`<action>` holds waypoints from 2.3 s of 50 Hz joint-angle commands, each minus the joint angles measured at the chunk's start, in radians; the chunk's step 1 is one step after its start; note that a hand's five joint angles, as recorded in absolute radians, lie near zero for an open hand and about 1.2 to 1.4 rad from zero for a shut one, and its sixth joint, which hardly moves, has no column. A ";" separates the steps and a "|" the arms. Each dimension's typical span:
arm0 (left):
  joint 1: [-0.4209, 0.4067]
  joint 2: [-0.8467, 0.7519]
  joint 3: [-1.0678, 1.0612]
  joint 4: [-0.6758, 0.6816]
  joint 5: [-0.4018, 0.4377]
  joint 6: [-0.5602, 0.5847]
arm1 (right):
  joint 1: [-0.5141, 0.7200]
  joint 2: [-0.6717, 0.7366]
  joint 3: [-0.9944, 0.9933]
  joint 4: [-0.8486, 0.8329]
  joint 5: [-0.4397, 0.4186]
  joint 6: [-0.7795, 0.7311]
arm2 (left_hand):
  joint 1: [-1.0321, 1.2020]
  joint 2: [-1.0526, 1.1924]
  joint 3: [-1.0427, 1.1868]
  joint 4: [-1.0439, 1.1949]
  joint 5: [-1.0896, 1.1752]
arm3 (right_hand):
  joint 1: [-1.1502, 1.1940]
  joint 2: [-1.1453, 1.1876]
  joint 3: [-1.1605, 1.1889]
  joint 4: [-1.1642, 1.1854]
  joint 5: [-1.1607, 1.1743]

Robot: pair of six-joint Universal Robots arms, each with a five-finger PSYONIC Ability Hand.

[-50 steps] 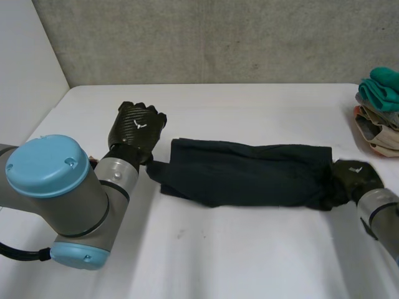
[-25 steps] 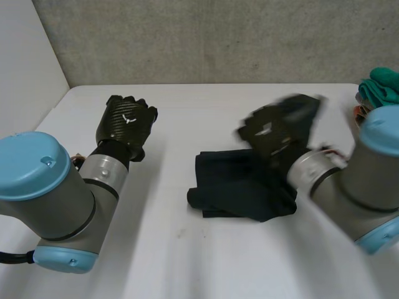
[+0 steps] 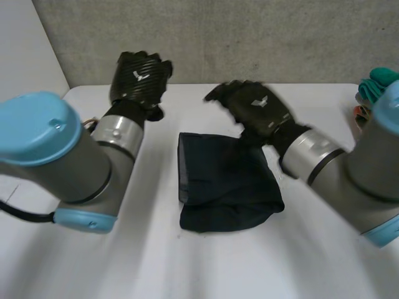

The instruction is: Fold the laundry.

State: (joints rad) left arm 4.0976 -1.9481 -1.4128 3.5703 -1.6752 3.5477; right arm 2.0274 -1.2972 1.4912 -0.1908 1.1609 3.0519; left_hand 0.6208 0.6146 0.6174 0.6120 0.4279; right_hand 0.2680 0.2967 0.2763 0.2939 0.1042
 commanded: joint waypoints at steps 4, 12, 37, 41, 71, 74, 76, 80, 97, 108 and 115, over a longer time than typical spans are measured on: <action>-0.125 -0.233 0.293 -0.186 0.003 -0.055 | -0.090 0.130 -0.225 0.327 0.054 0.088 | 0.004 0.010 0.007 0.013 0.022 | -0.057 -0.085 -0.065 -0.083 -0.067; -0.163 -0.387 0.442 -0.349 -0.026 -0.061 | -0.088 0.378 -0.535 0.550 0.164 0.042 | -0.090 -0.084 -0.087 -0.081 -0.072 | -0.089 -0.118 -0.097 -0.115 -0.100; -0.163 -0.509 0.447 -0.556 -0.124 -0.041 | -0.013 0.550 -0.510 0.507 0.216 -0.120 | -0.134 -0.128 -0.131 -0.125 -0.116 | -0.060 -0.088 -0.068 -0.086 -0.070; -0.154 -0.523 0.431 -0.556 -0.123 -0.012 | -0.027 0.533 -0.445 0.453 0.244 -0.172 | -0.169 -0.163 -0.166 -0.160 -0.151 | -0.060 -0.088 -0.068 -0.086 -0.070; -0.117 -0.236 0.241 -0.441 -0.012 -0.013 | -0.038 0.253 -0.172 0.332 0.238 -0.193 | -0.225 -0.219 -0.222 -0.216 -0.207 | -0.071 -0.100 -0.080 -0.097 -0.082; -0.117 -0.247 0.212 -0.441 -0.014 -0.018 | -0.038 0.268 -0.152 0.324 0.237 -0.194 | -0.246 -0.240 -0.242 -0.237 -0.227 | -0.071 -0.100 -0.080 -0.097 -0.082; -0.117 -0.274 0.204 -0.439 -0.014 -0.018 | -0.038 0.295 -0.152 0.323 0.237 -0.196 | -0.258 -0.251 -0.254 -0.249 -0.239 | -0.071 -0.100 -0.080 -0.097 -0.082; -0.114 -0.331 0.210 -0.439 -0.015 -0.012 | -0.038 0.340 -0.152 0.312 0.240 -0.206 | -0.275 -0.269 -0.272 -0.266 -0.257 | -0.069 -0.097 -0.077 -0.094 -0.079; -0.100 -0.301 0.216 -0.441 -0.012 -0.016 | -0.038 0.296 -0.094 0.222 0.244 -0.245 | -0.275 -0.269 -0.272 -0.266 -0.257 | -0.051 -0.080 -0.059 -0.077 -0.062; -0.091 -0.052 0.173 -0.441 0.052 -0.036 | 0.013 0.007 0.197 0.051 0.238 -0.289 | -0.328 -0.322 -0.325 -0.319 -0.310 | -0.092 -0.121 -0.100 -0.118 -0.103; -0.053 0.009 0.161 -0.485 0.276 -0.078 | 0.111 0.025 0.358 -0.137 0.235 -0.297 | -0.328 -0.322 -0.325 -0.319 -0.310 | -0.093 -0.122 -0.102 -0.119 -0.104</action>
State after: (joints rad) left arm 4.0122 -1.9879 -1.2412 3.1229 -1.5780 3.5063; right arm 2.0577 -1.2867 1.7135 -0.1710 1.3985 2.7589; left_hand 0.3072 0.3023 0.3062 0.3013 0.1119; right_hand 0.1808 0.2169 0.2116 0.2379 0.0579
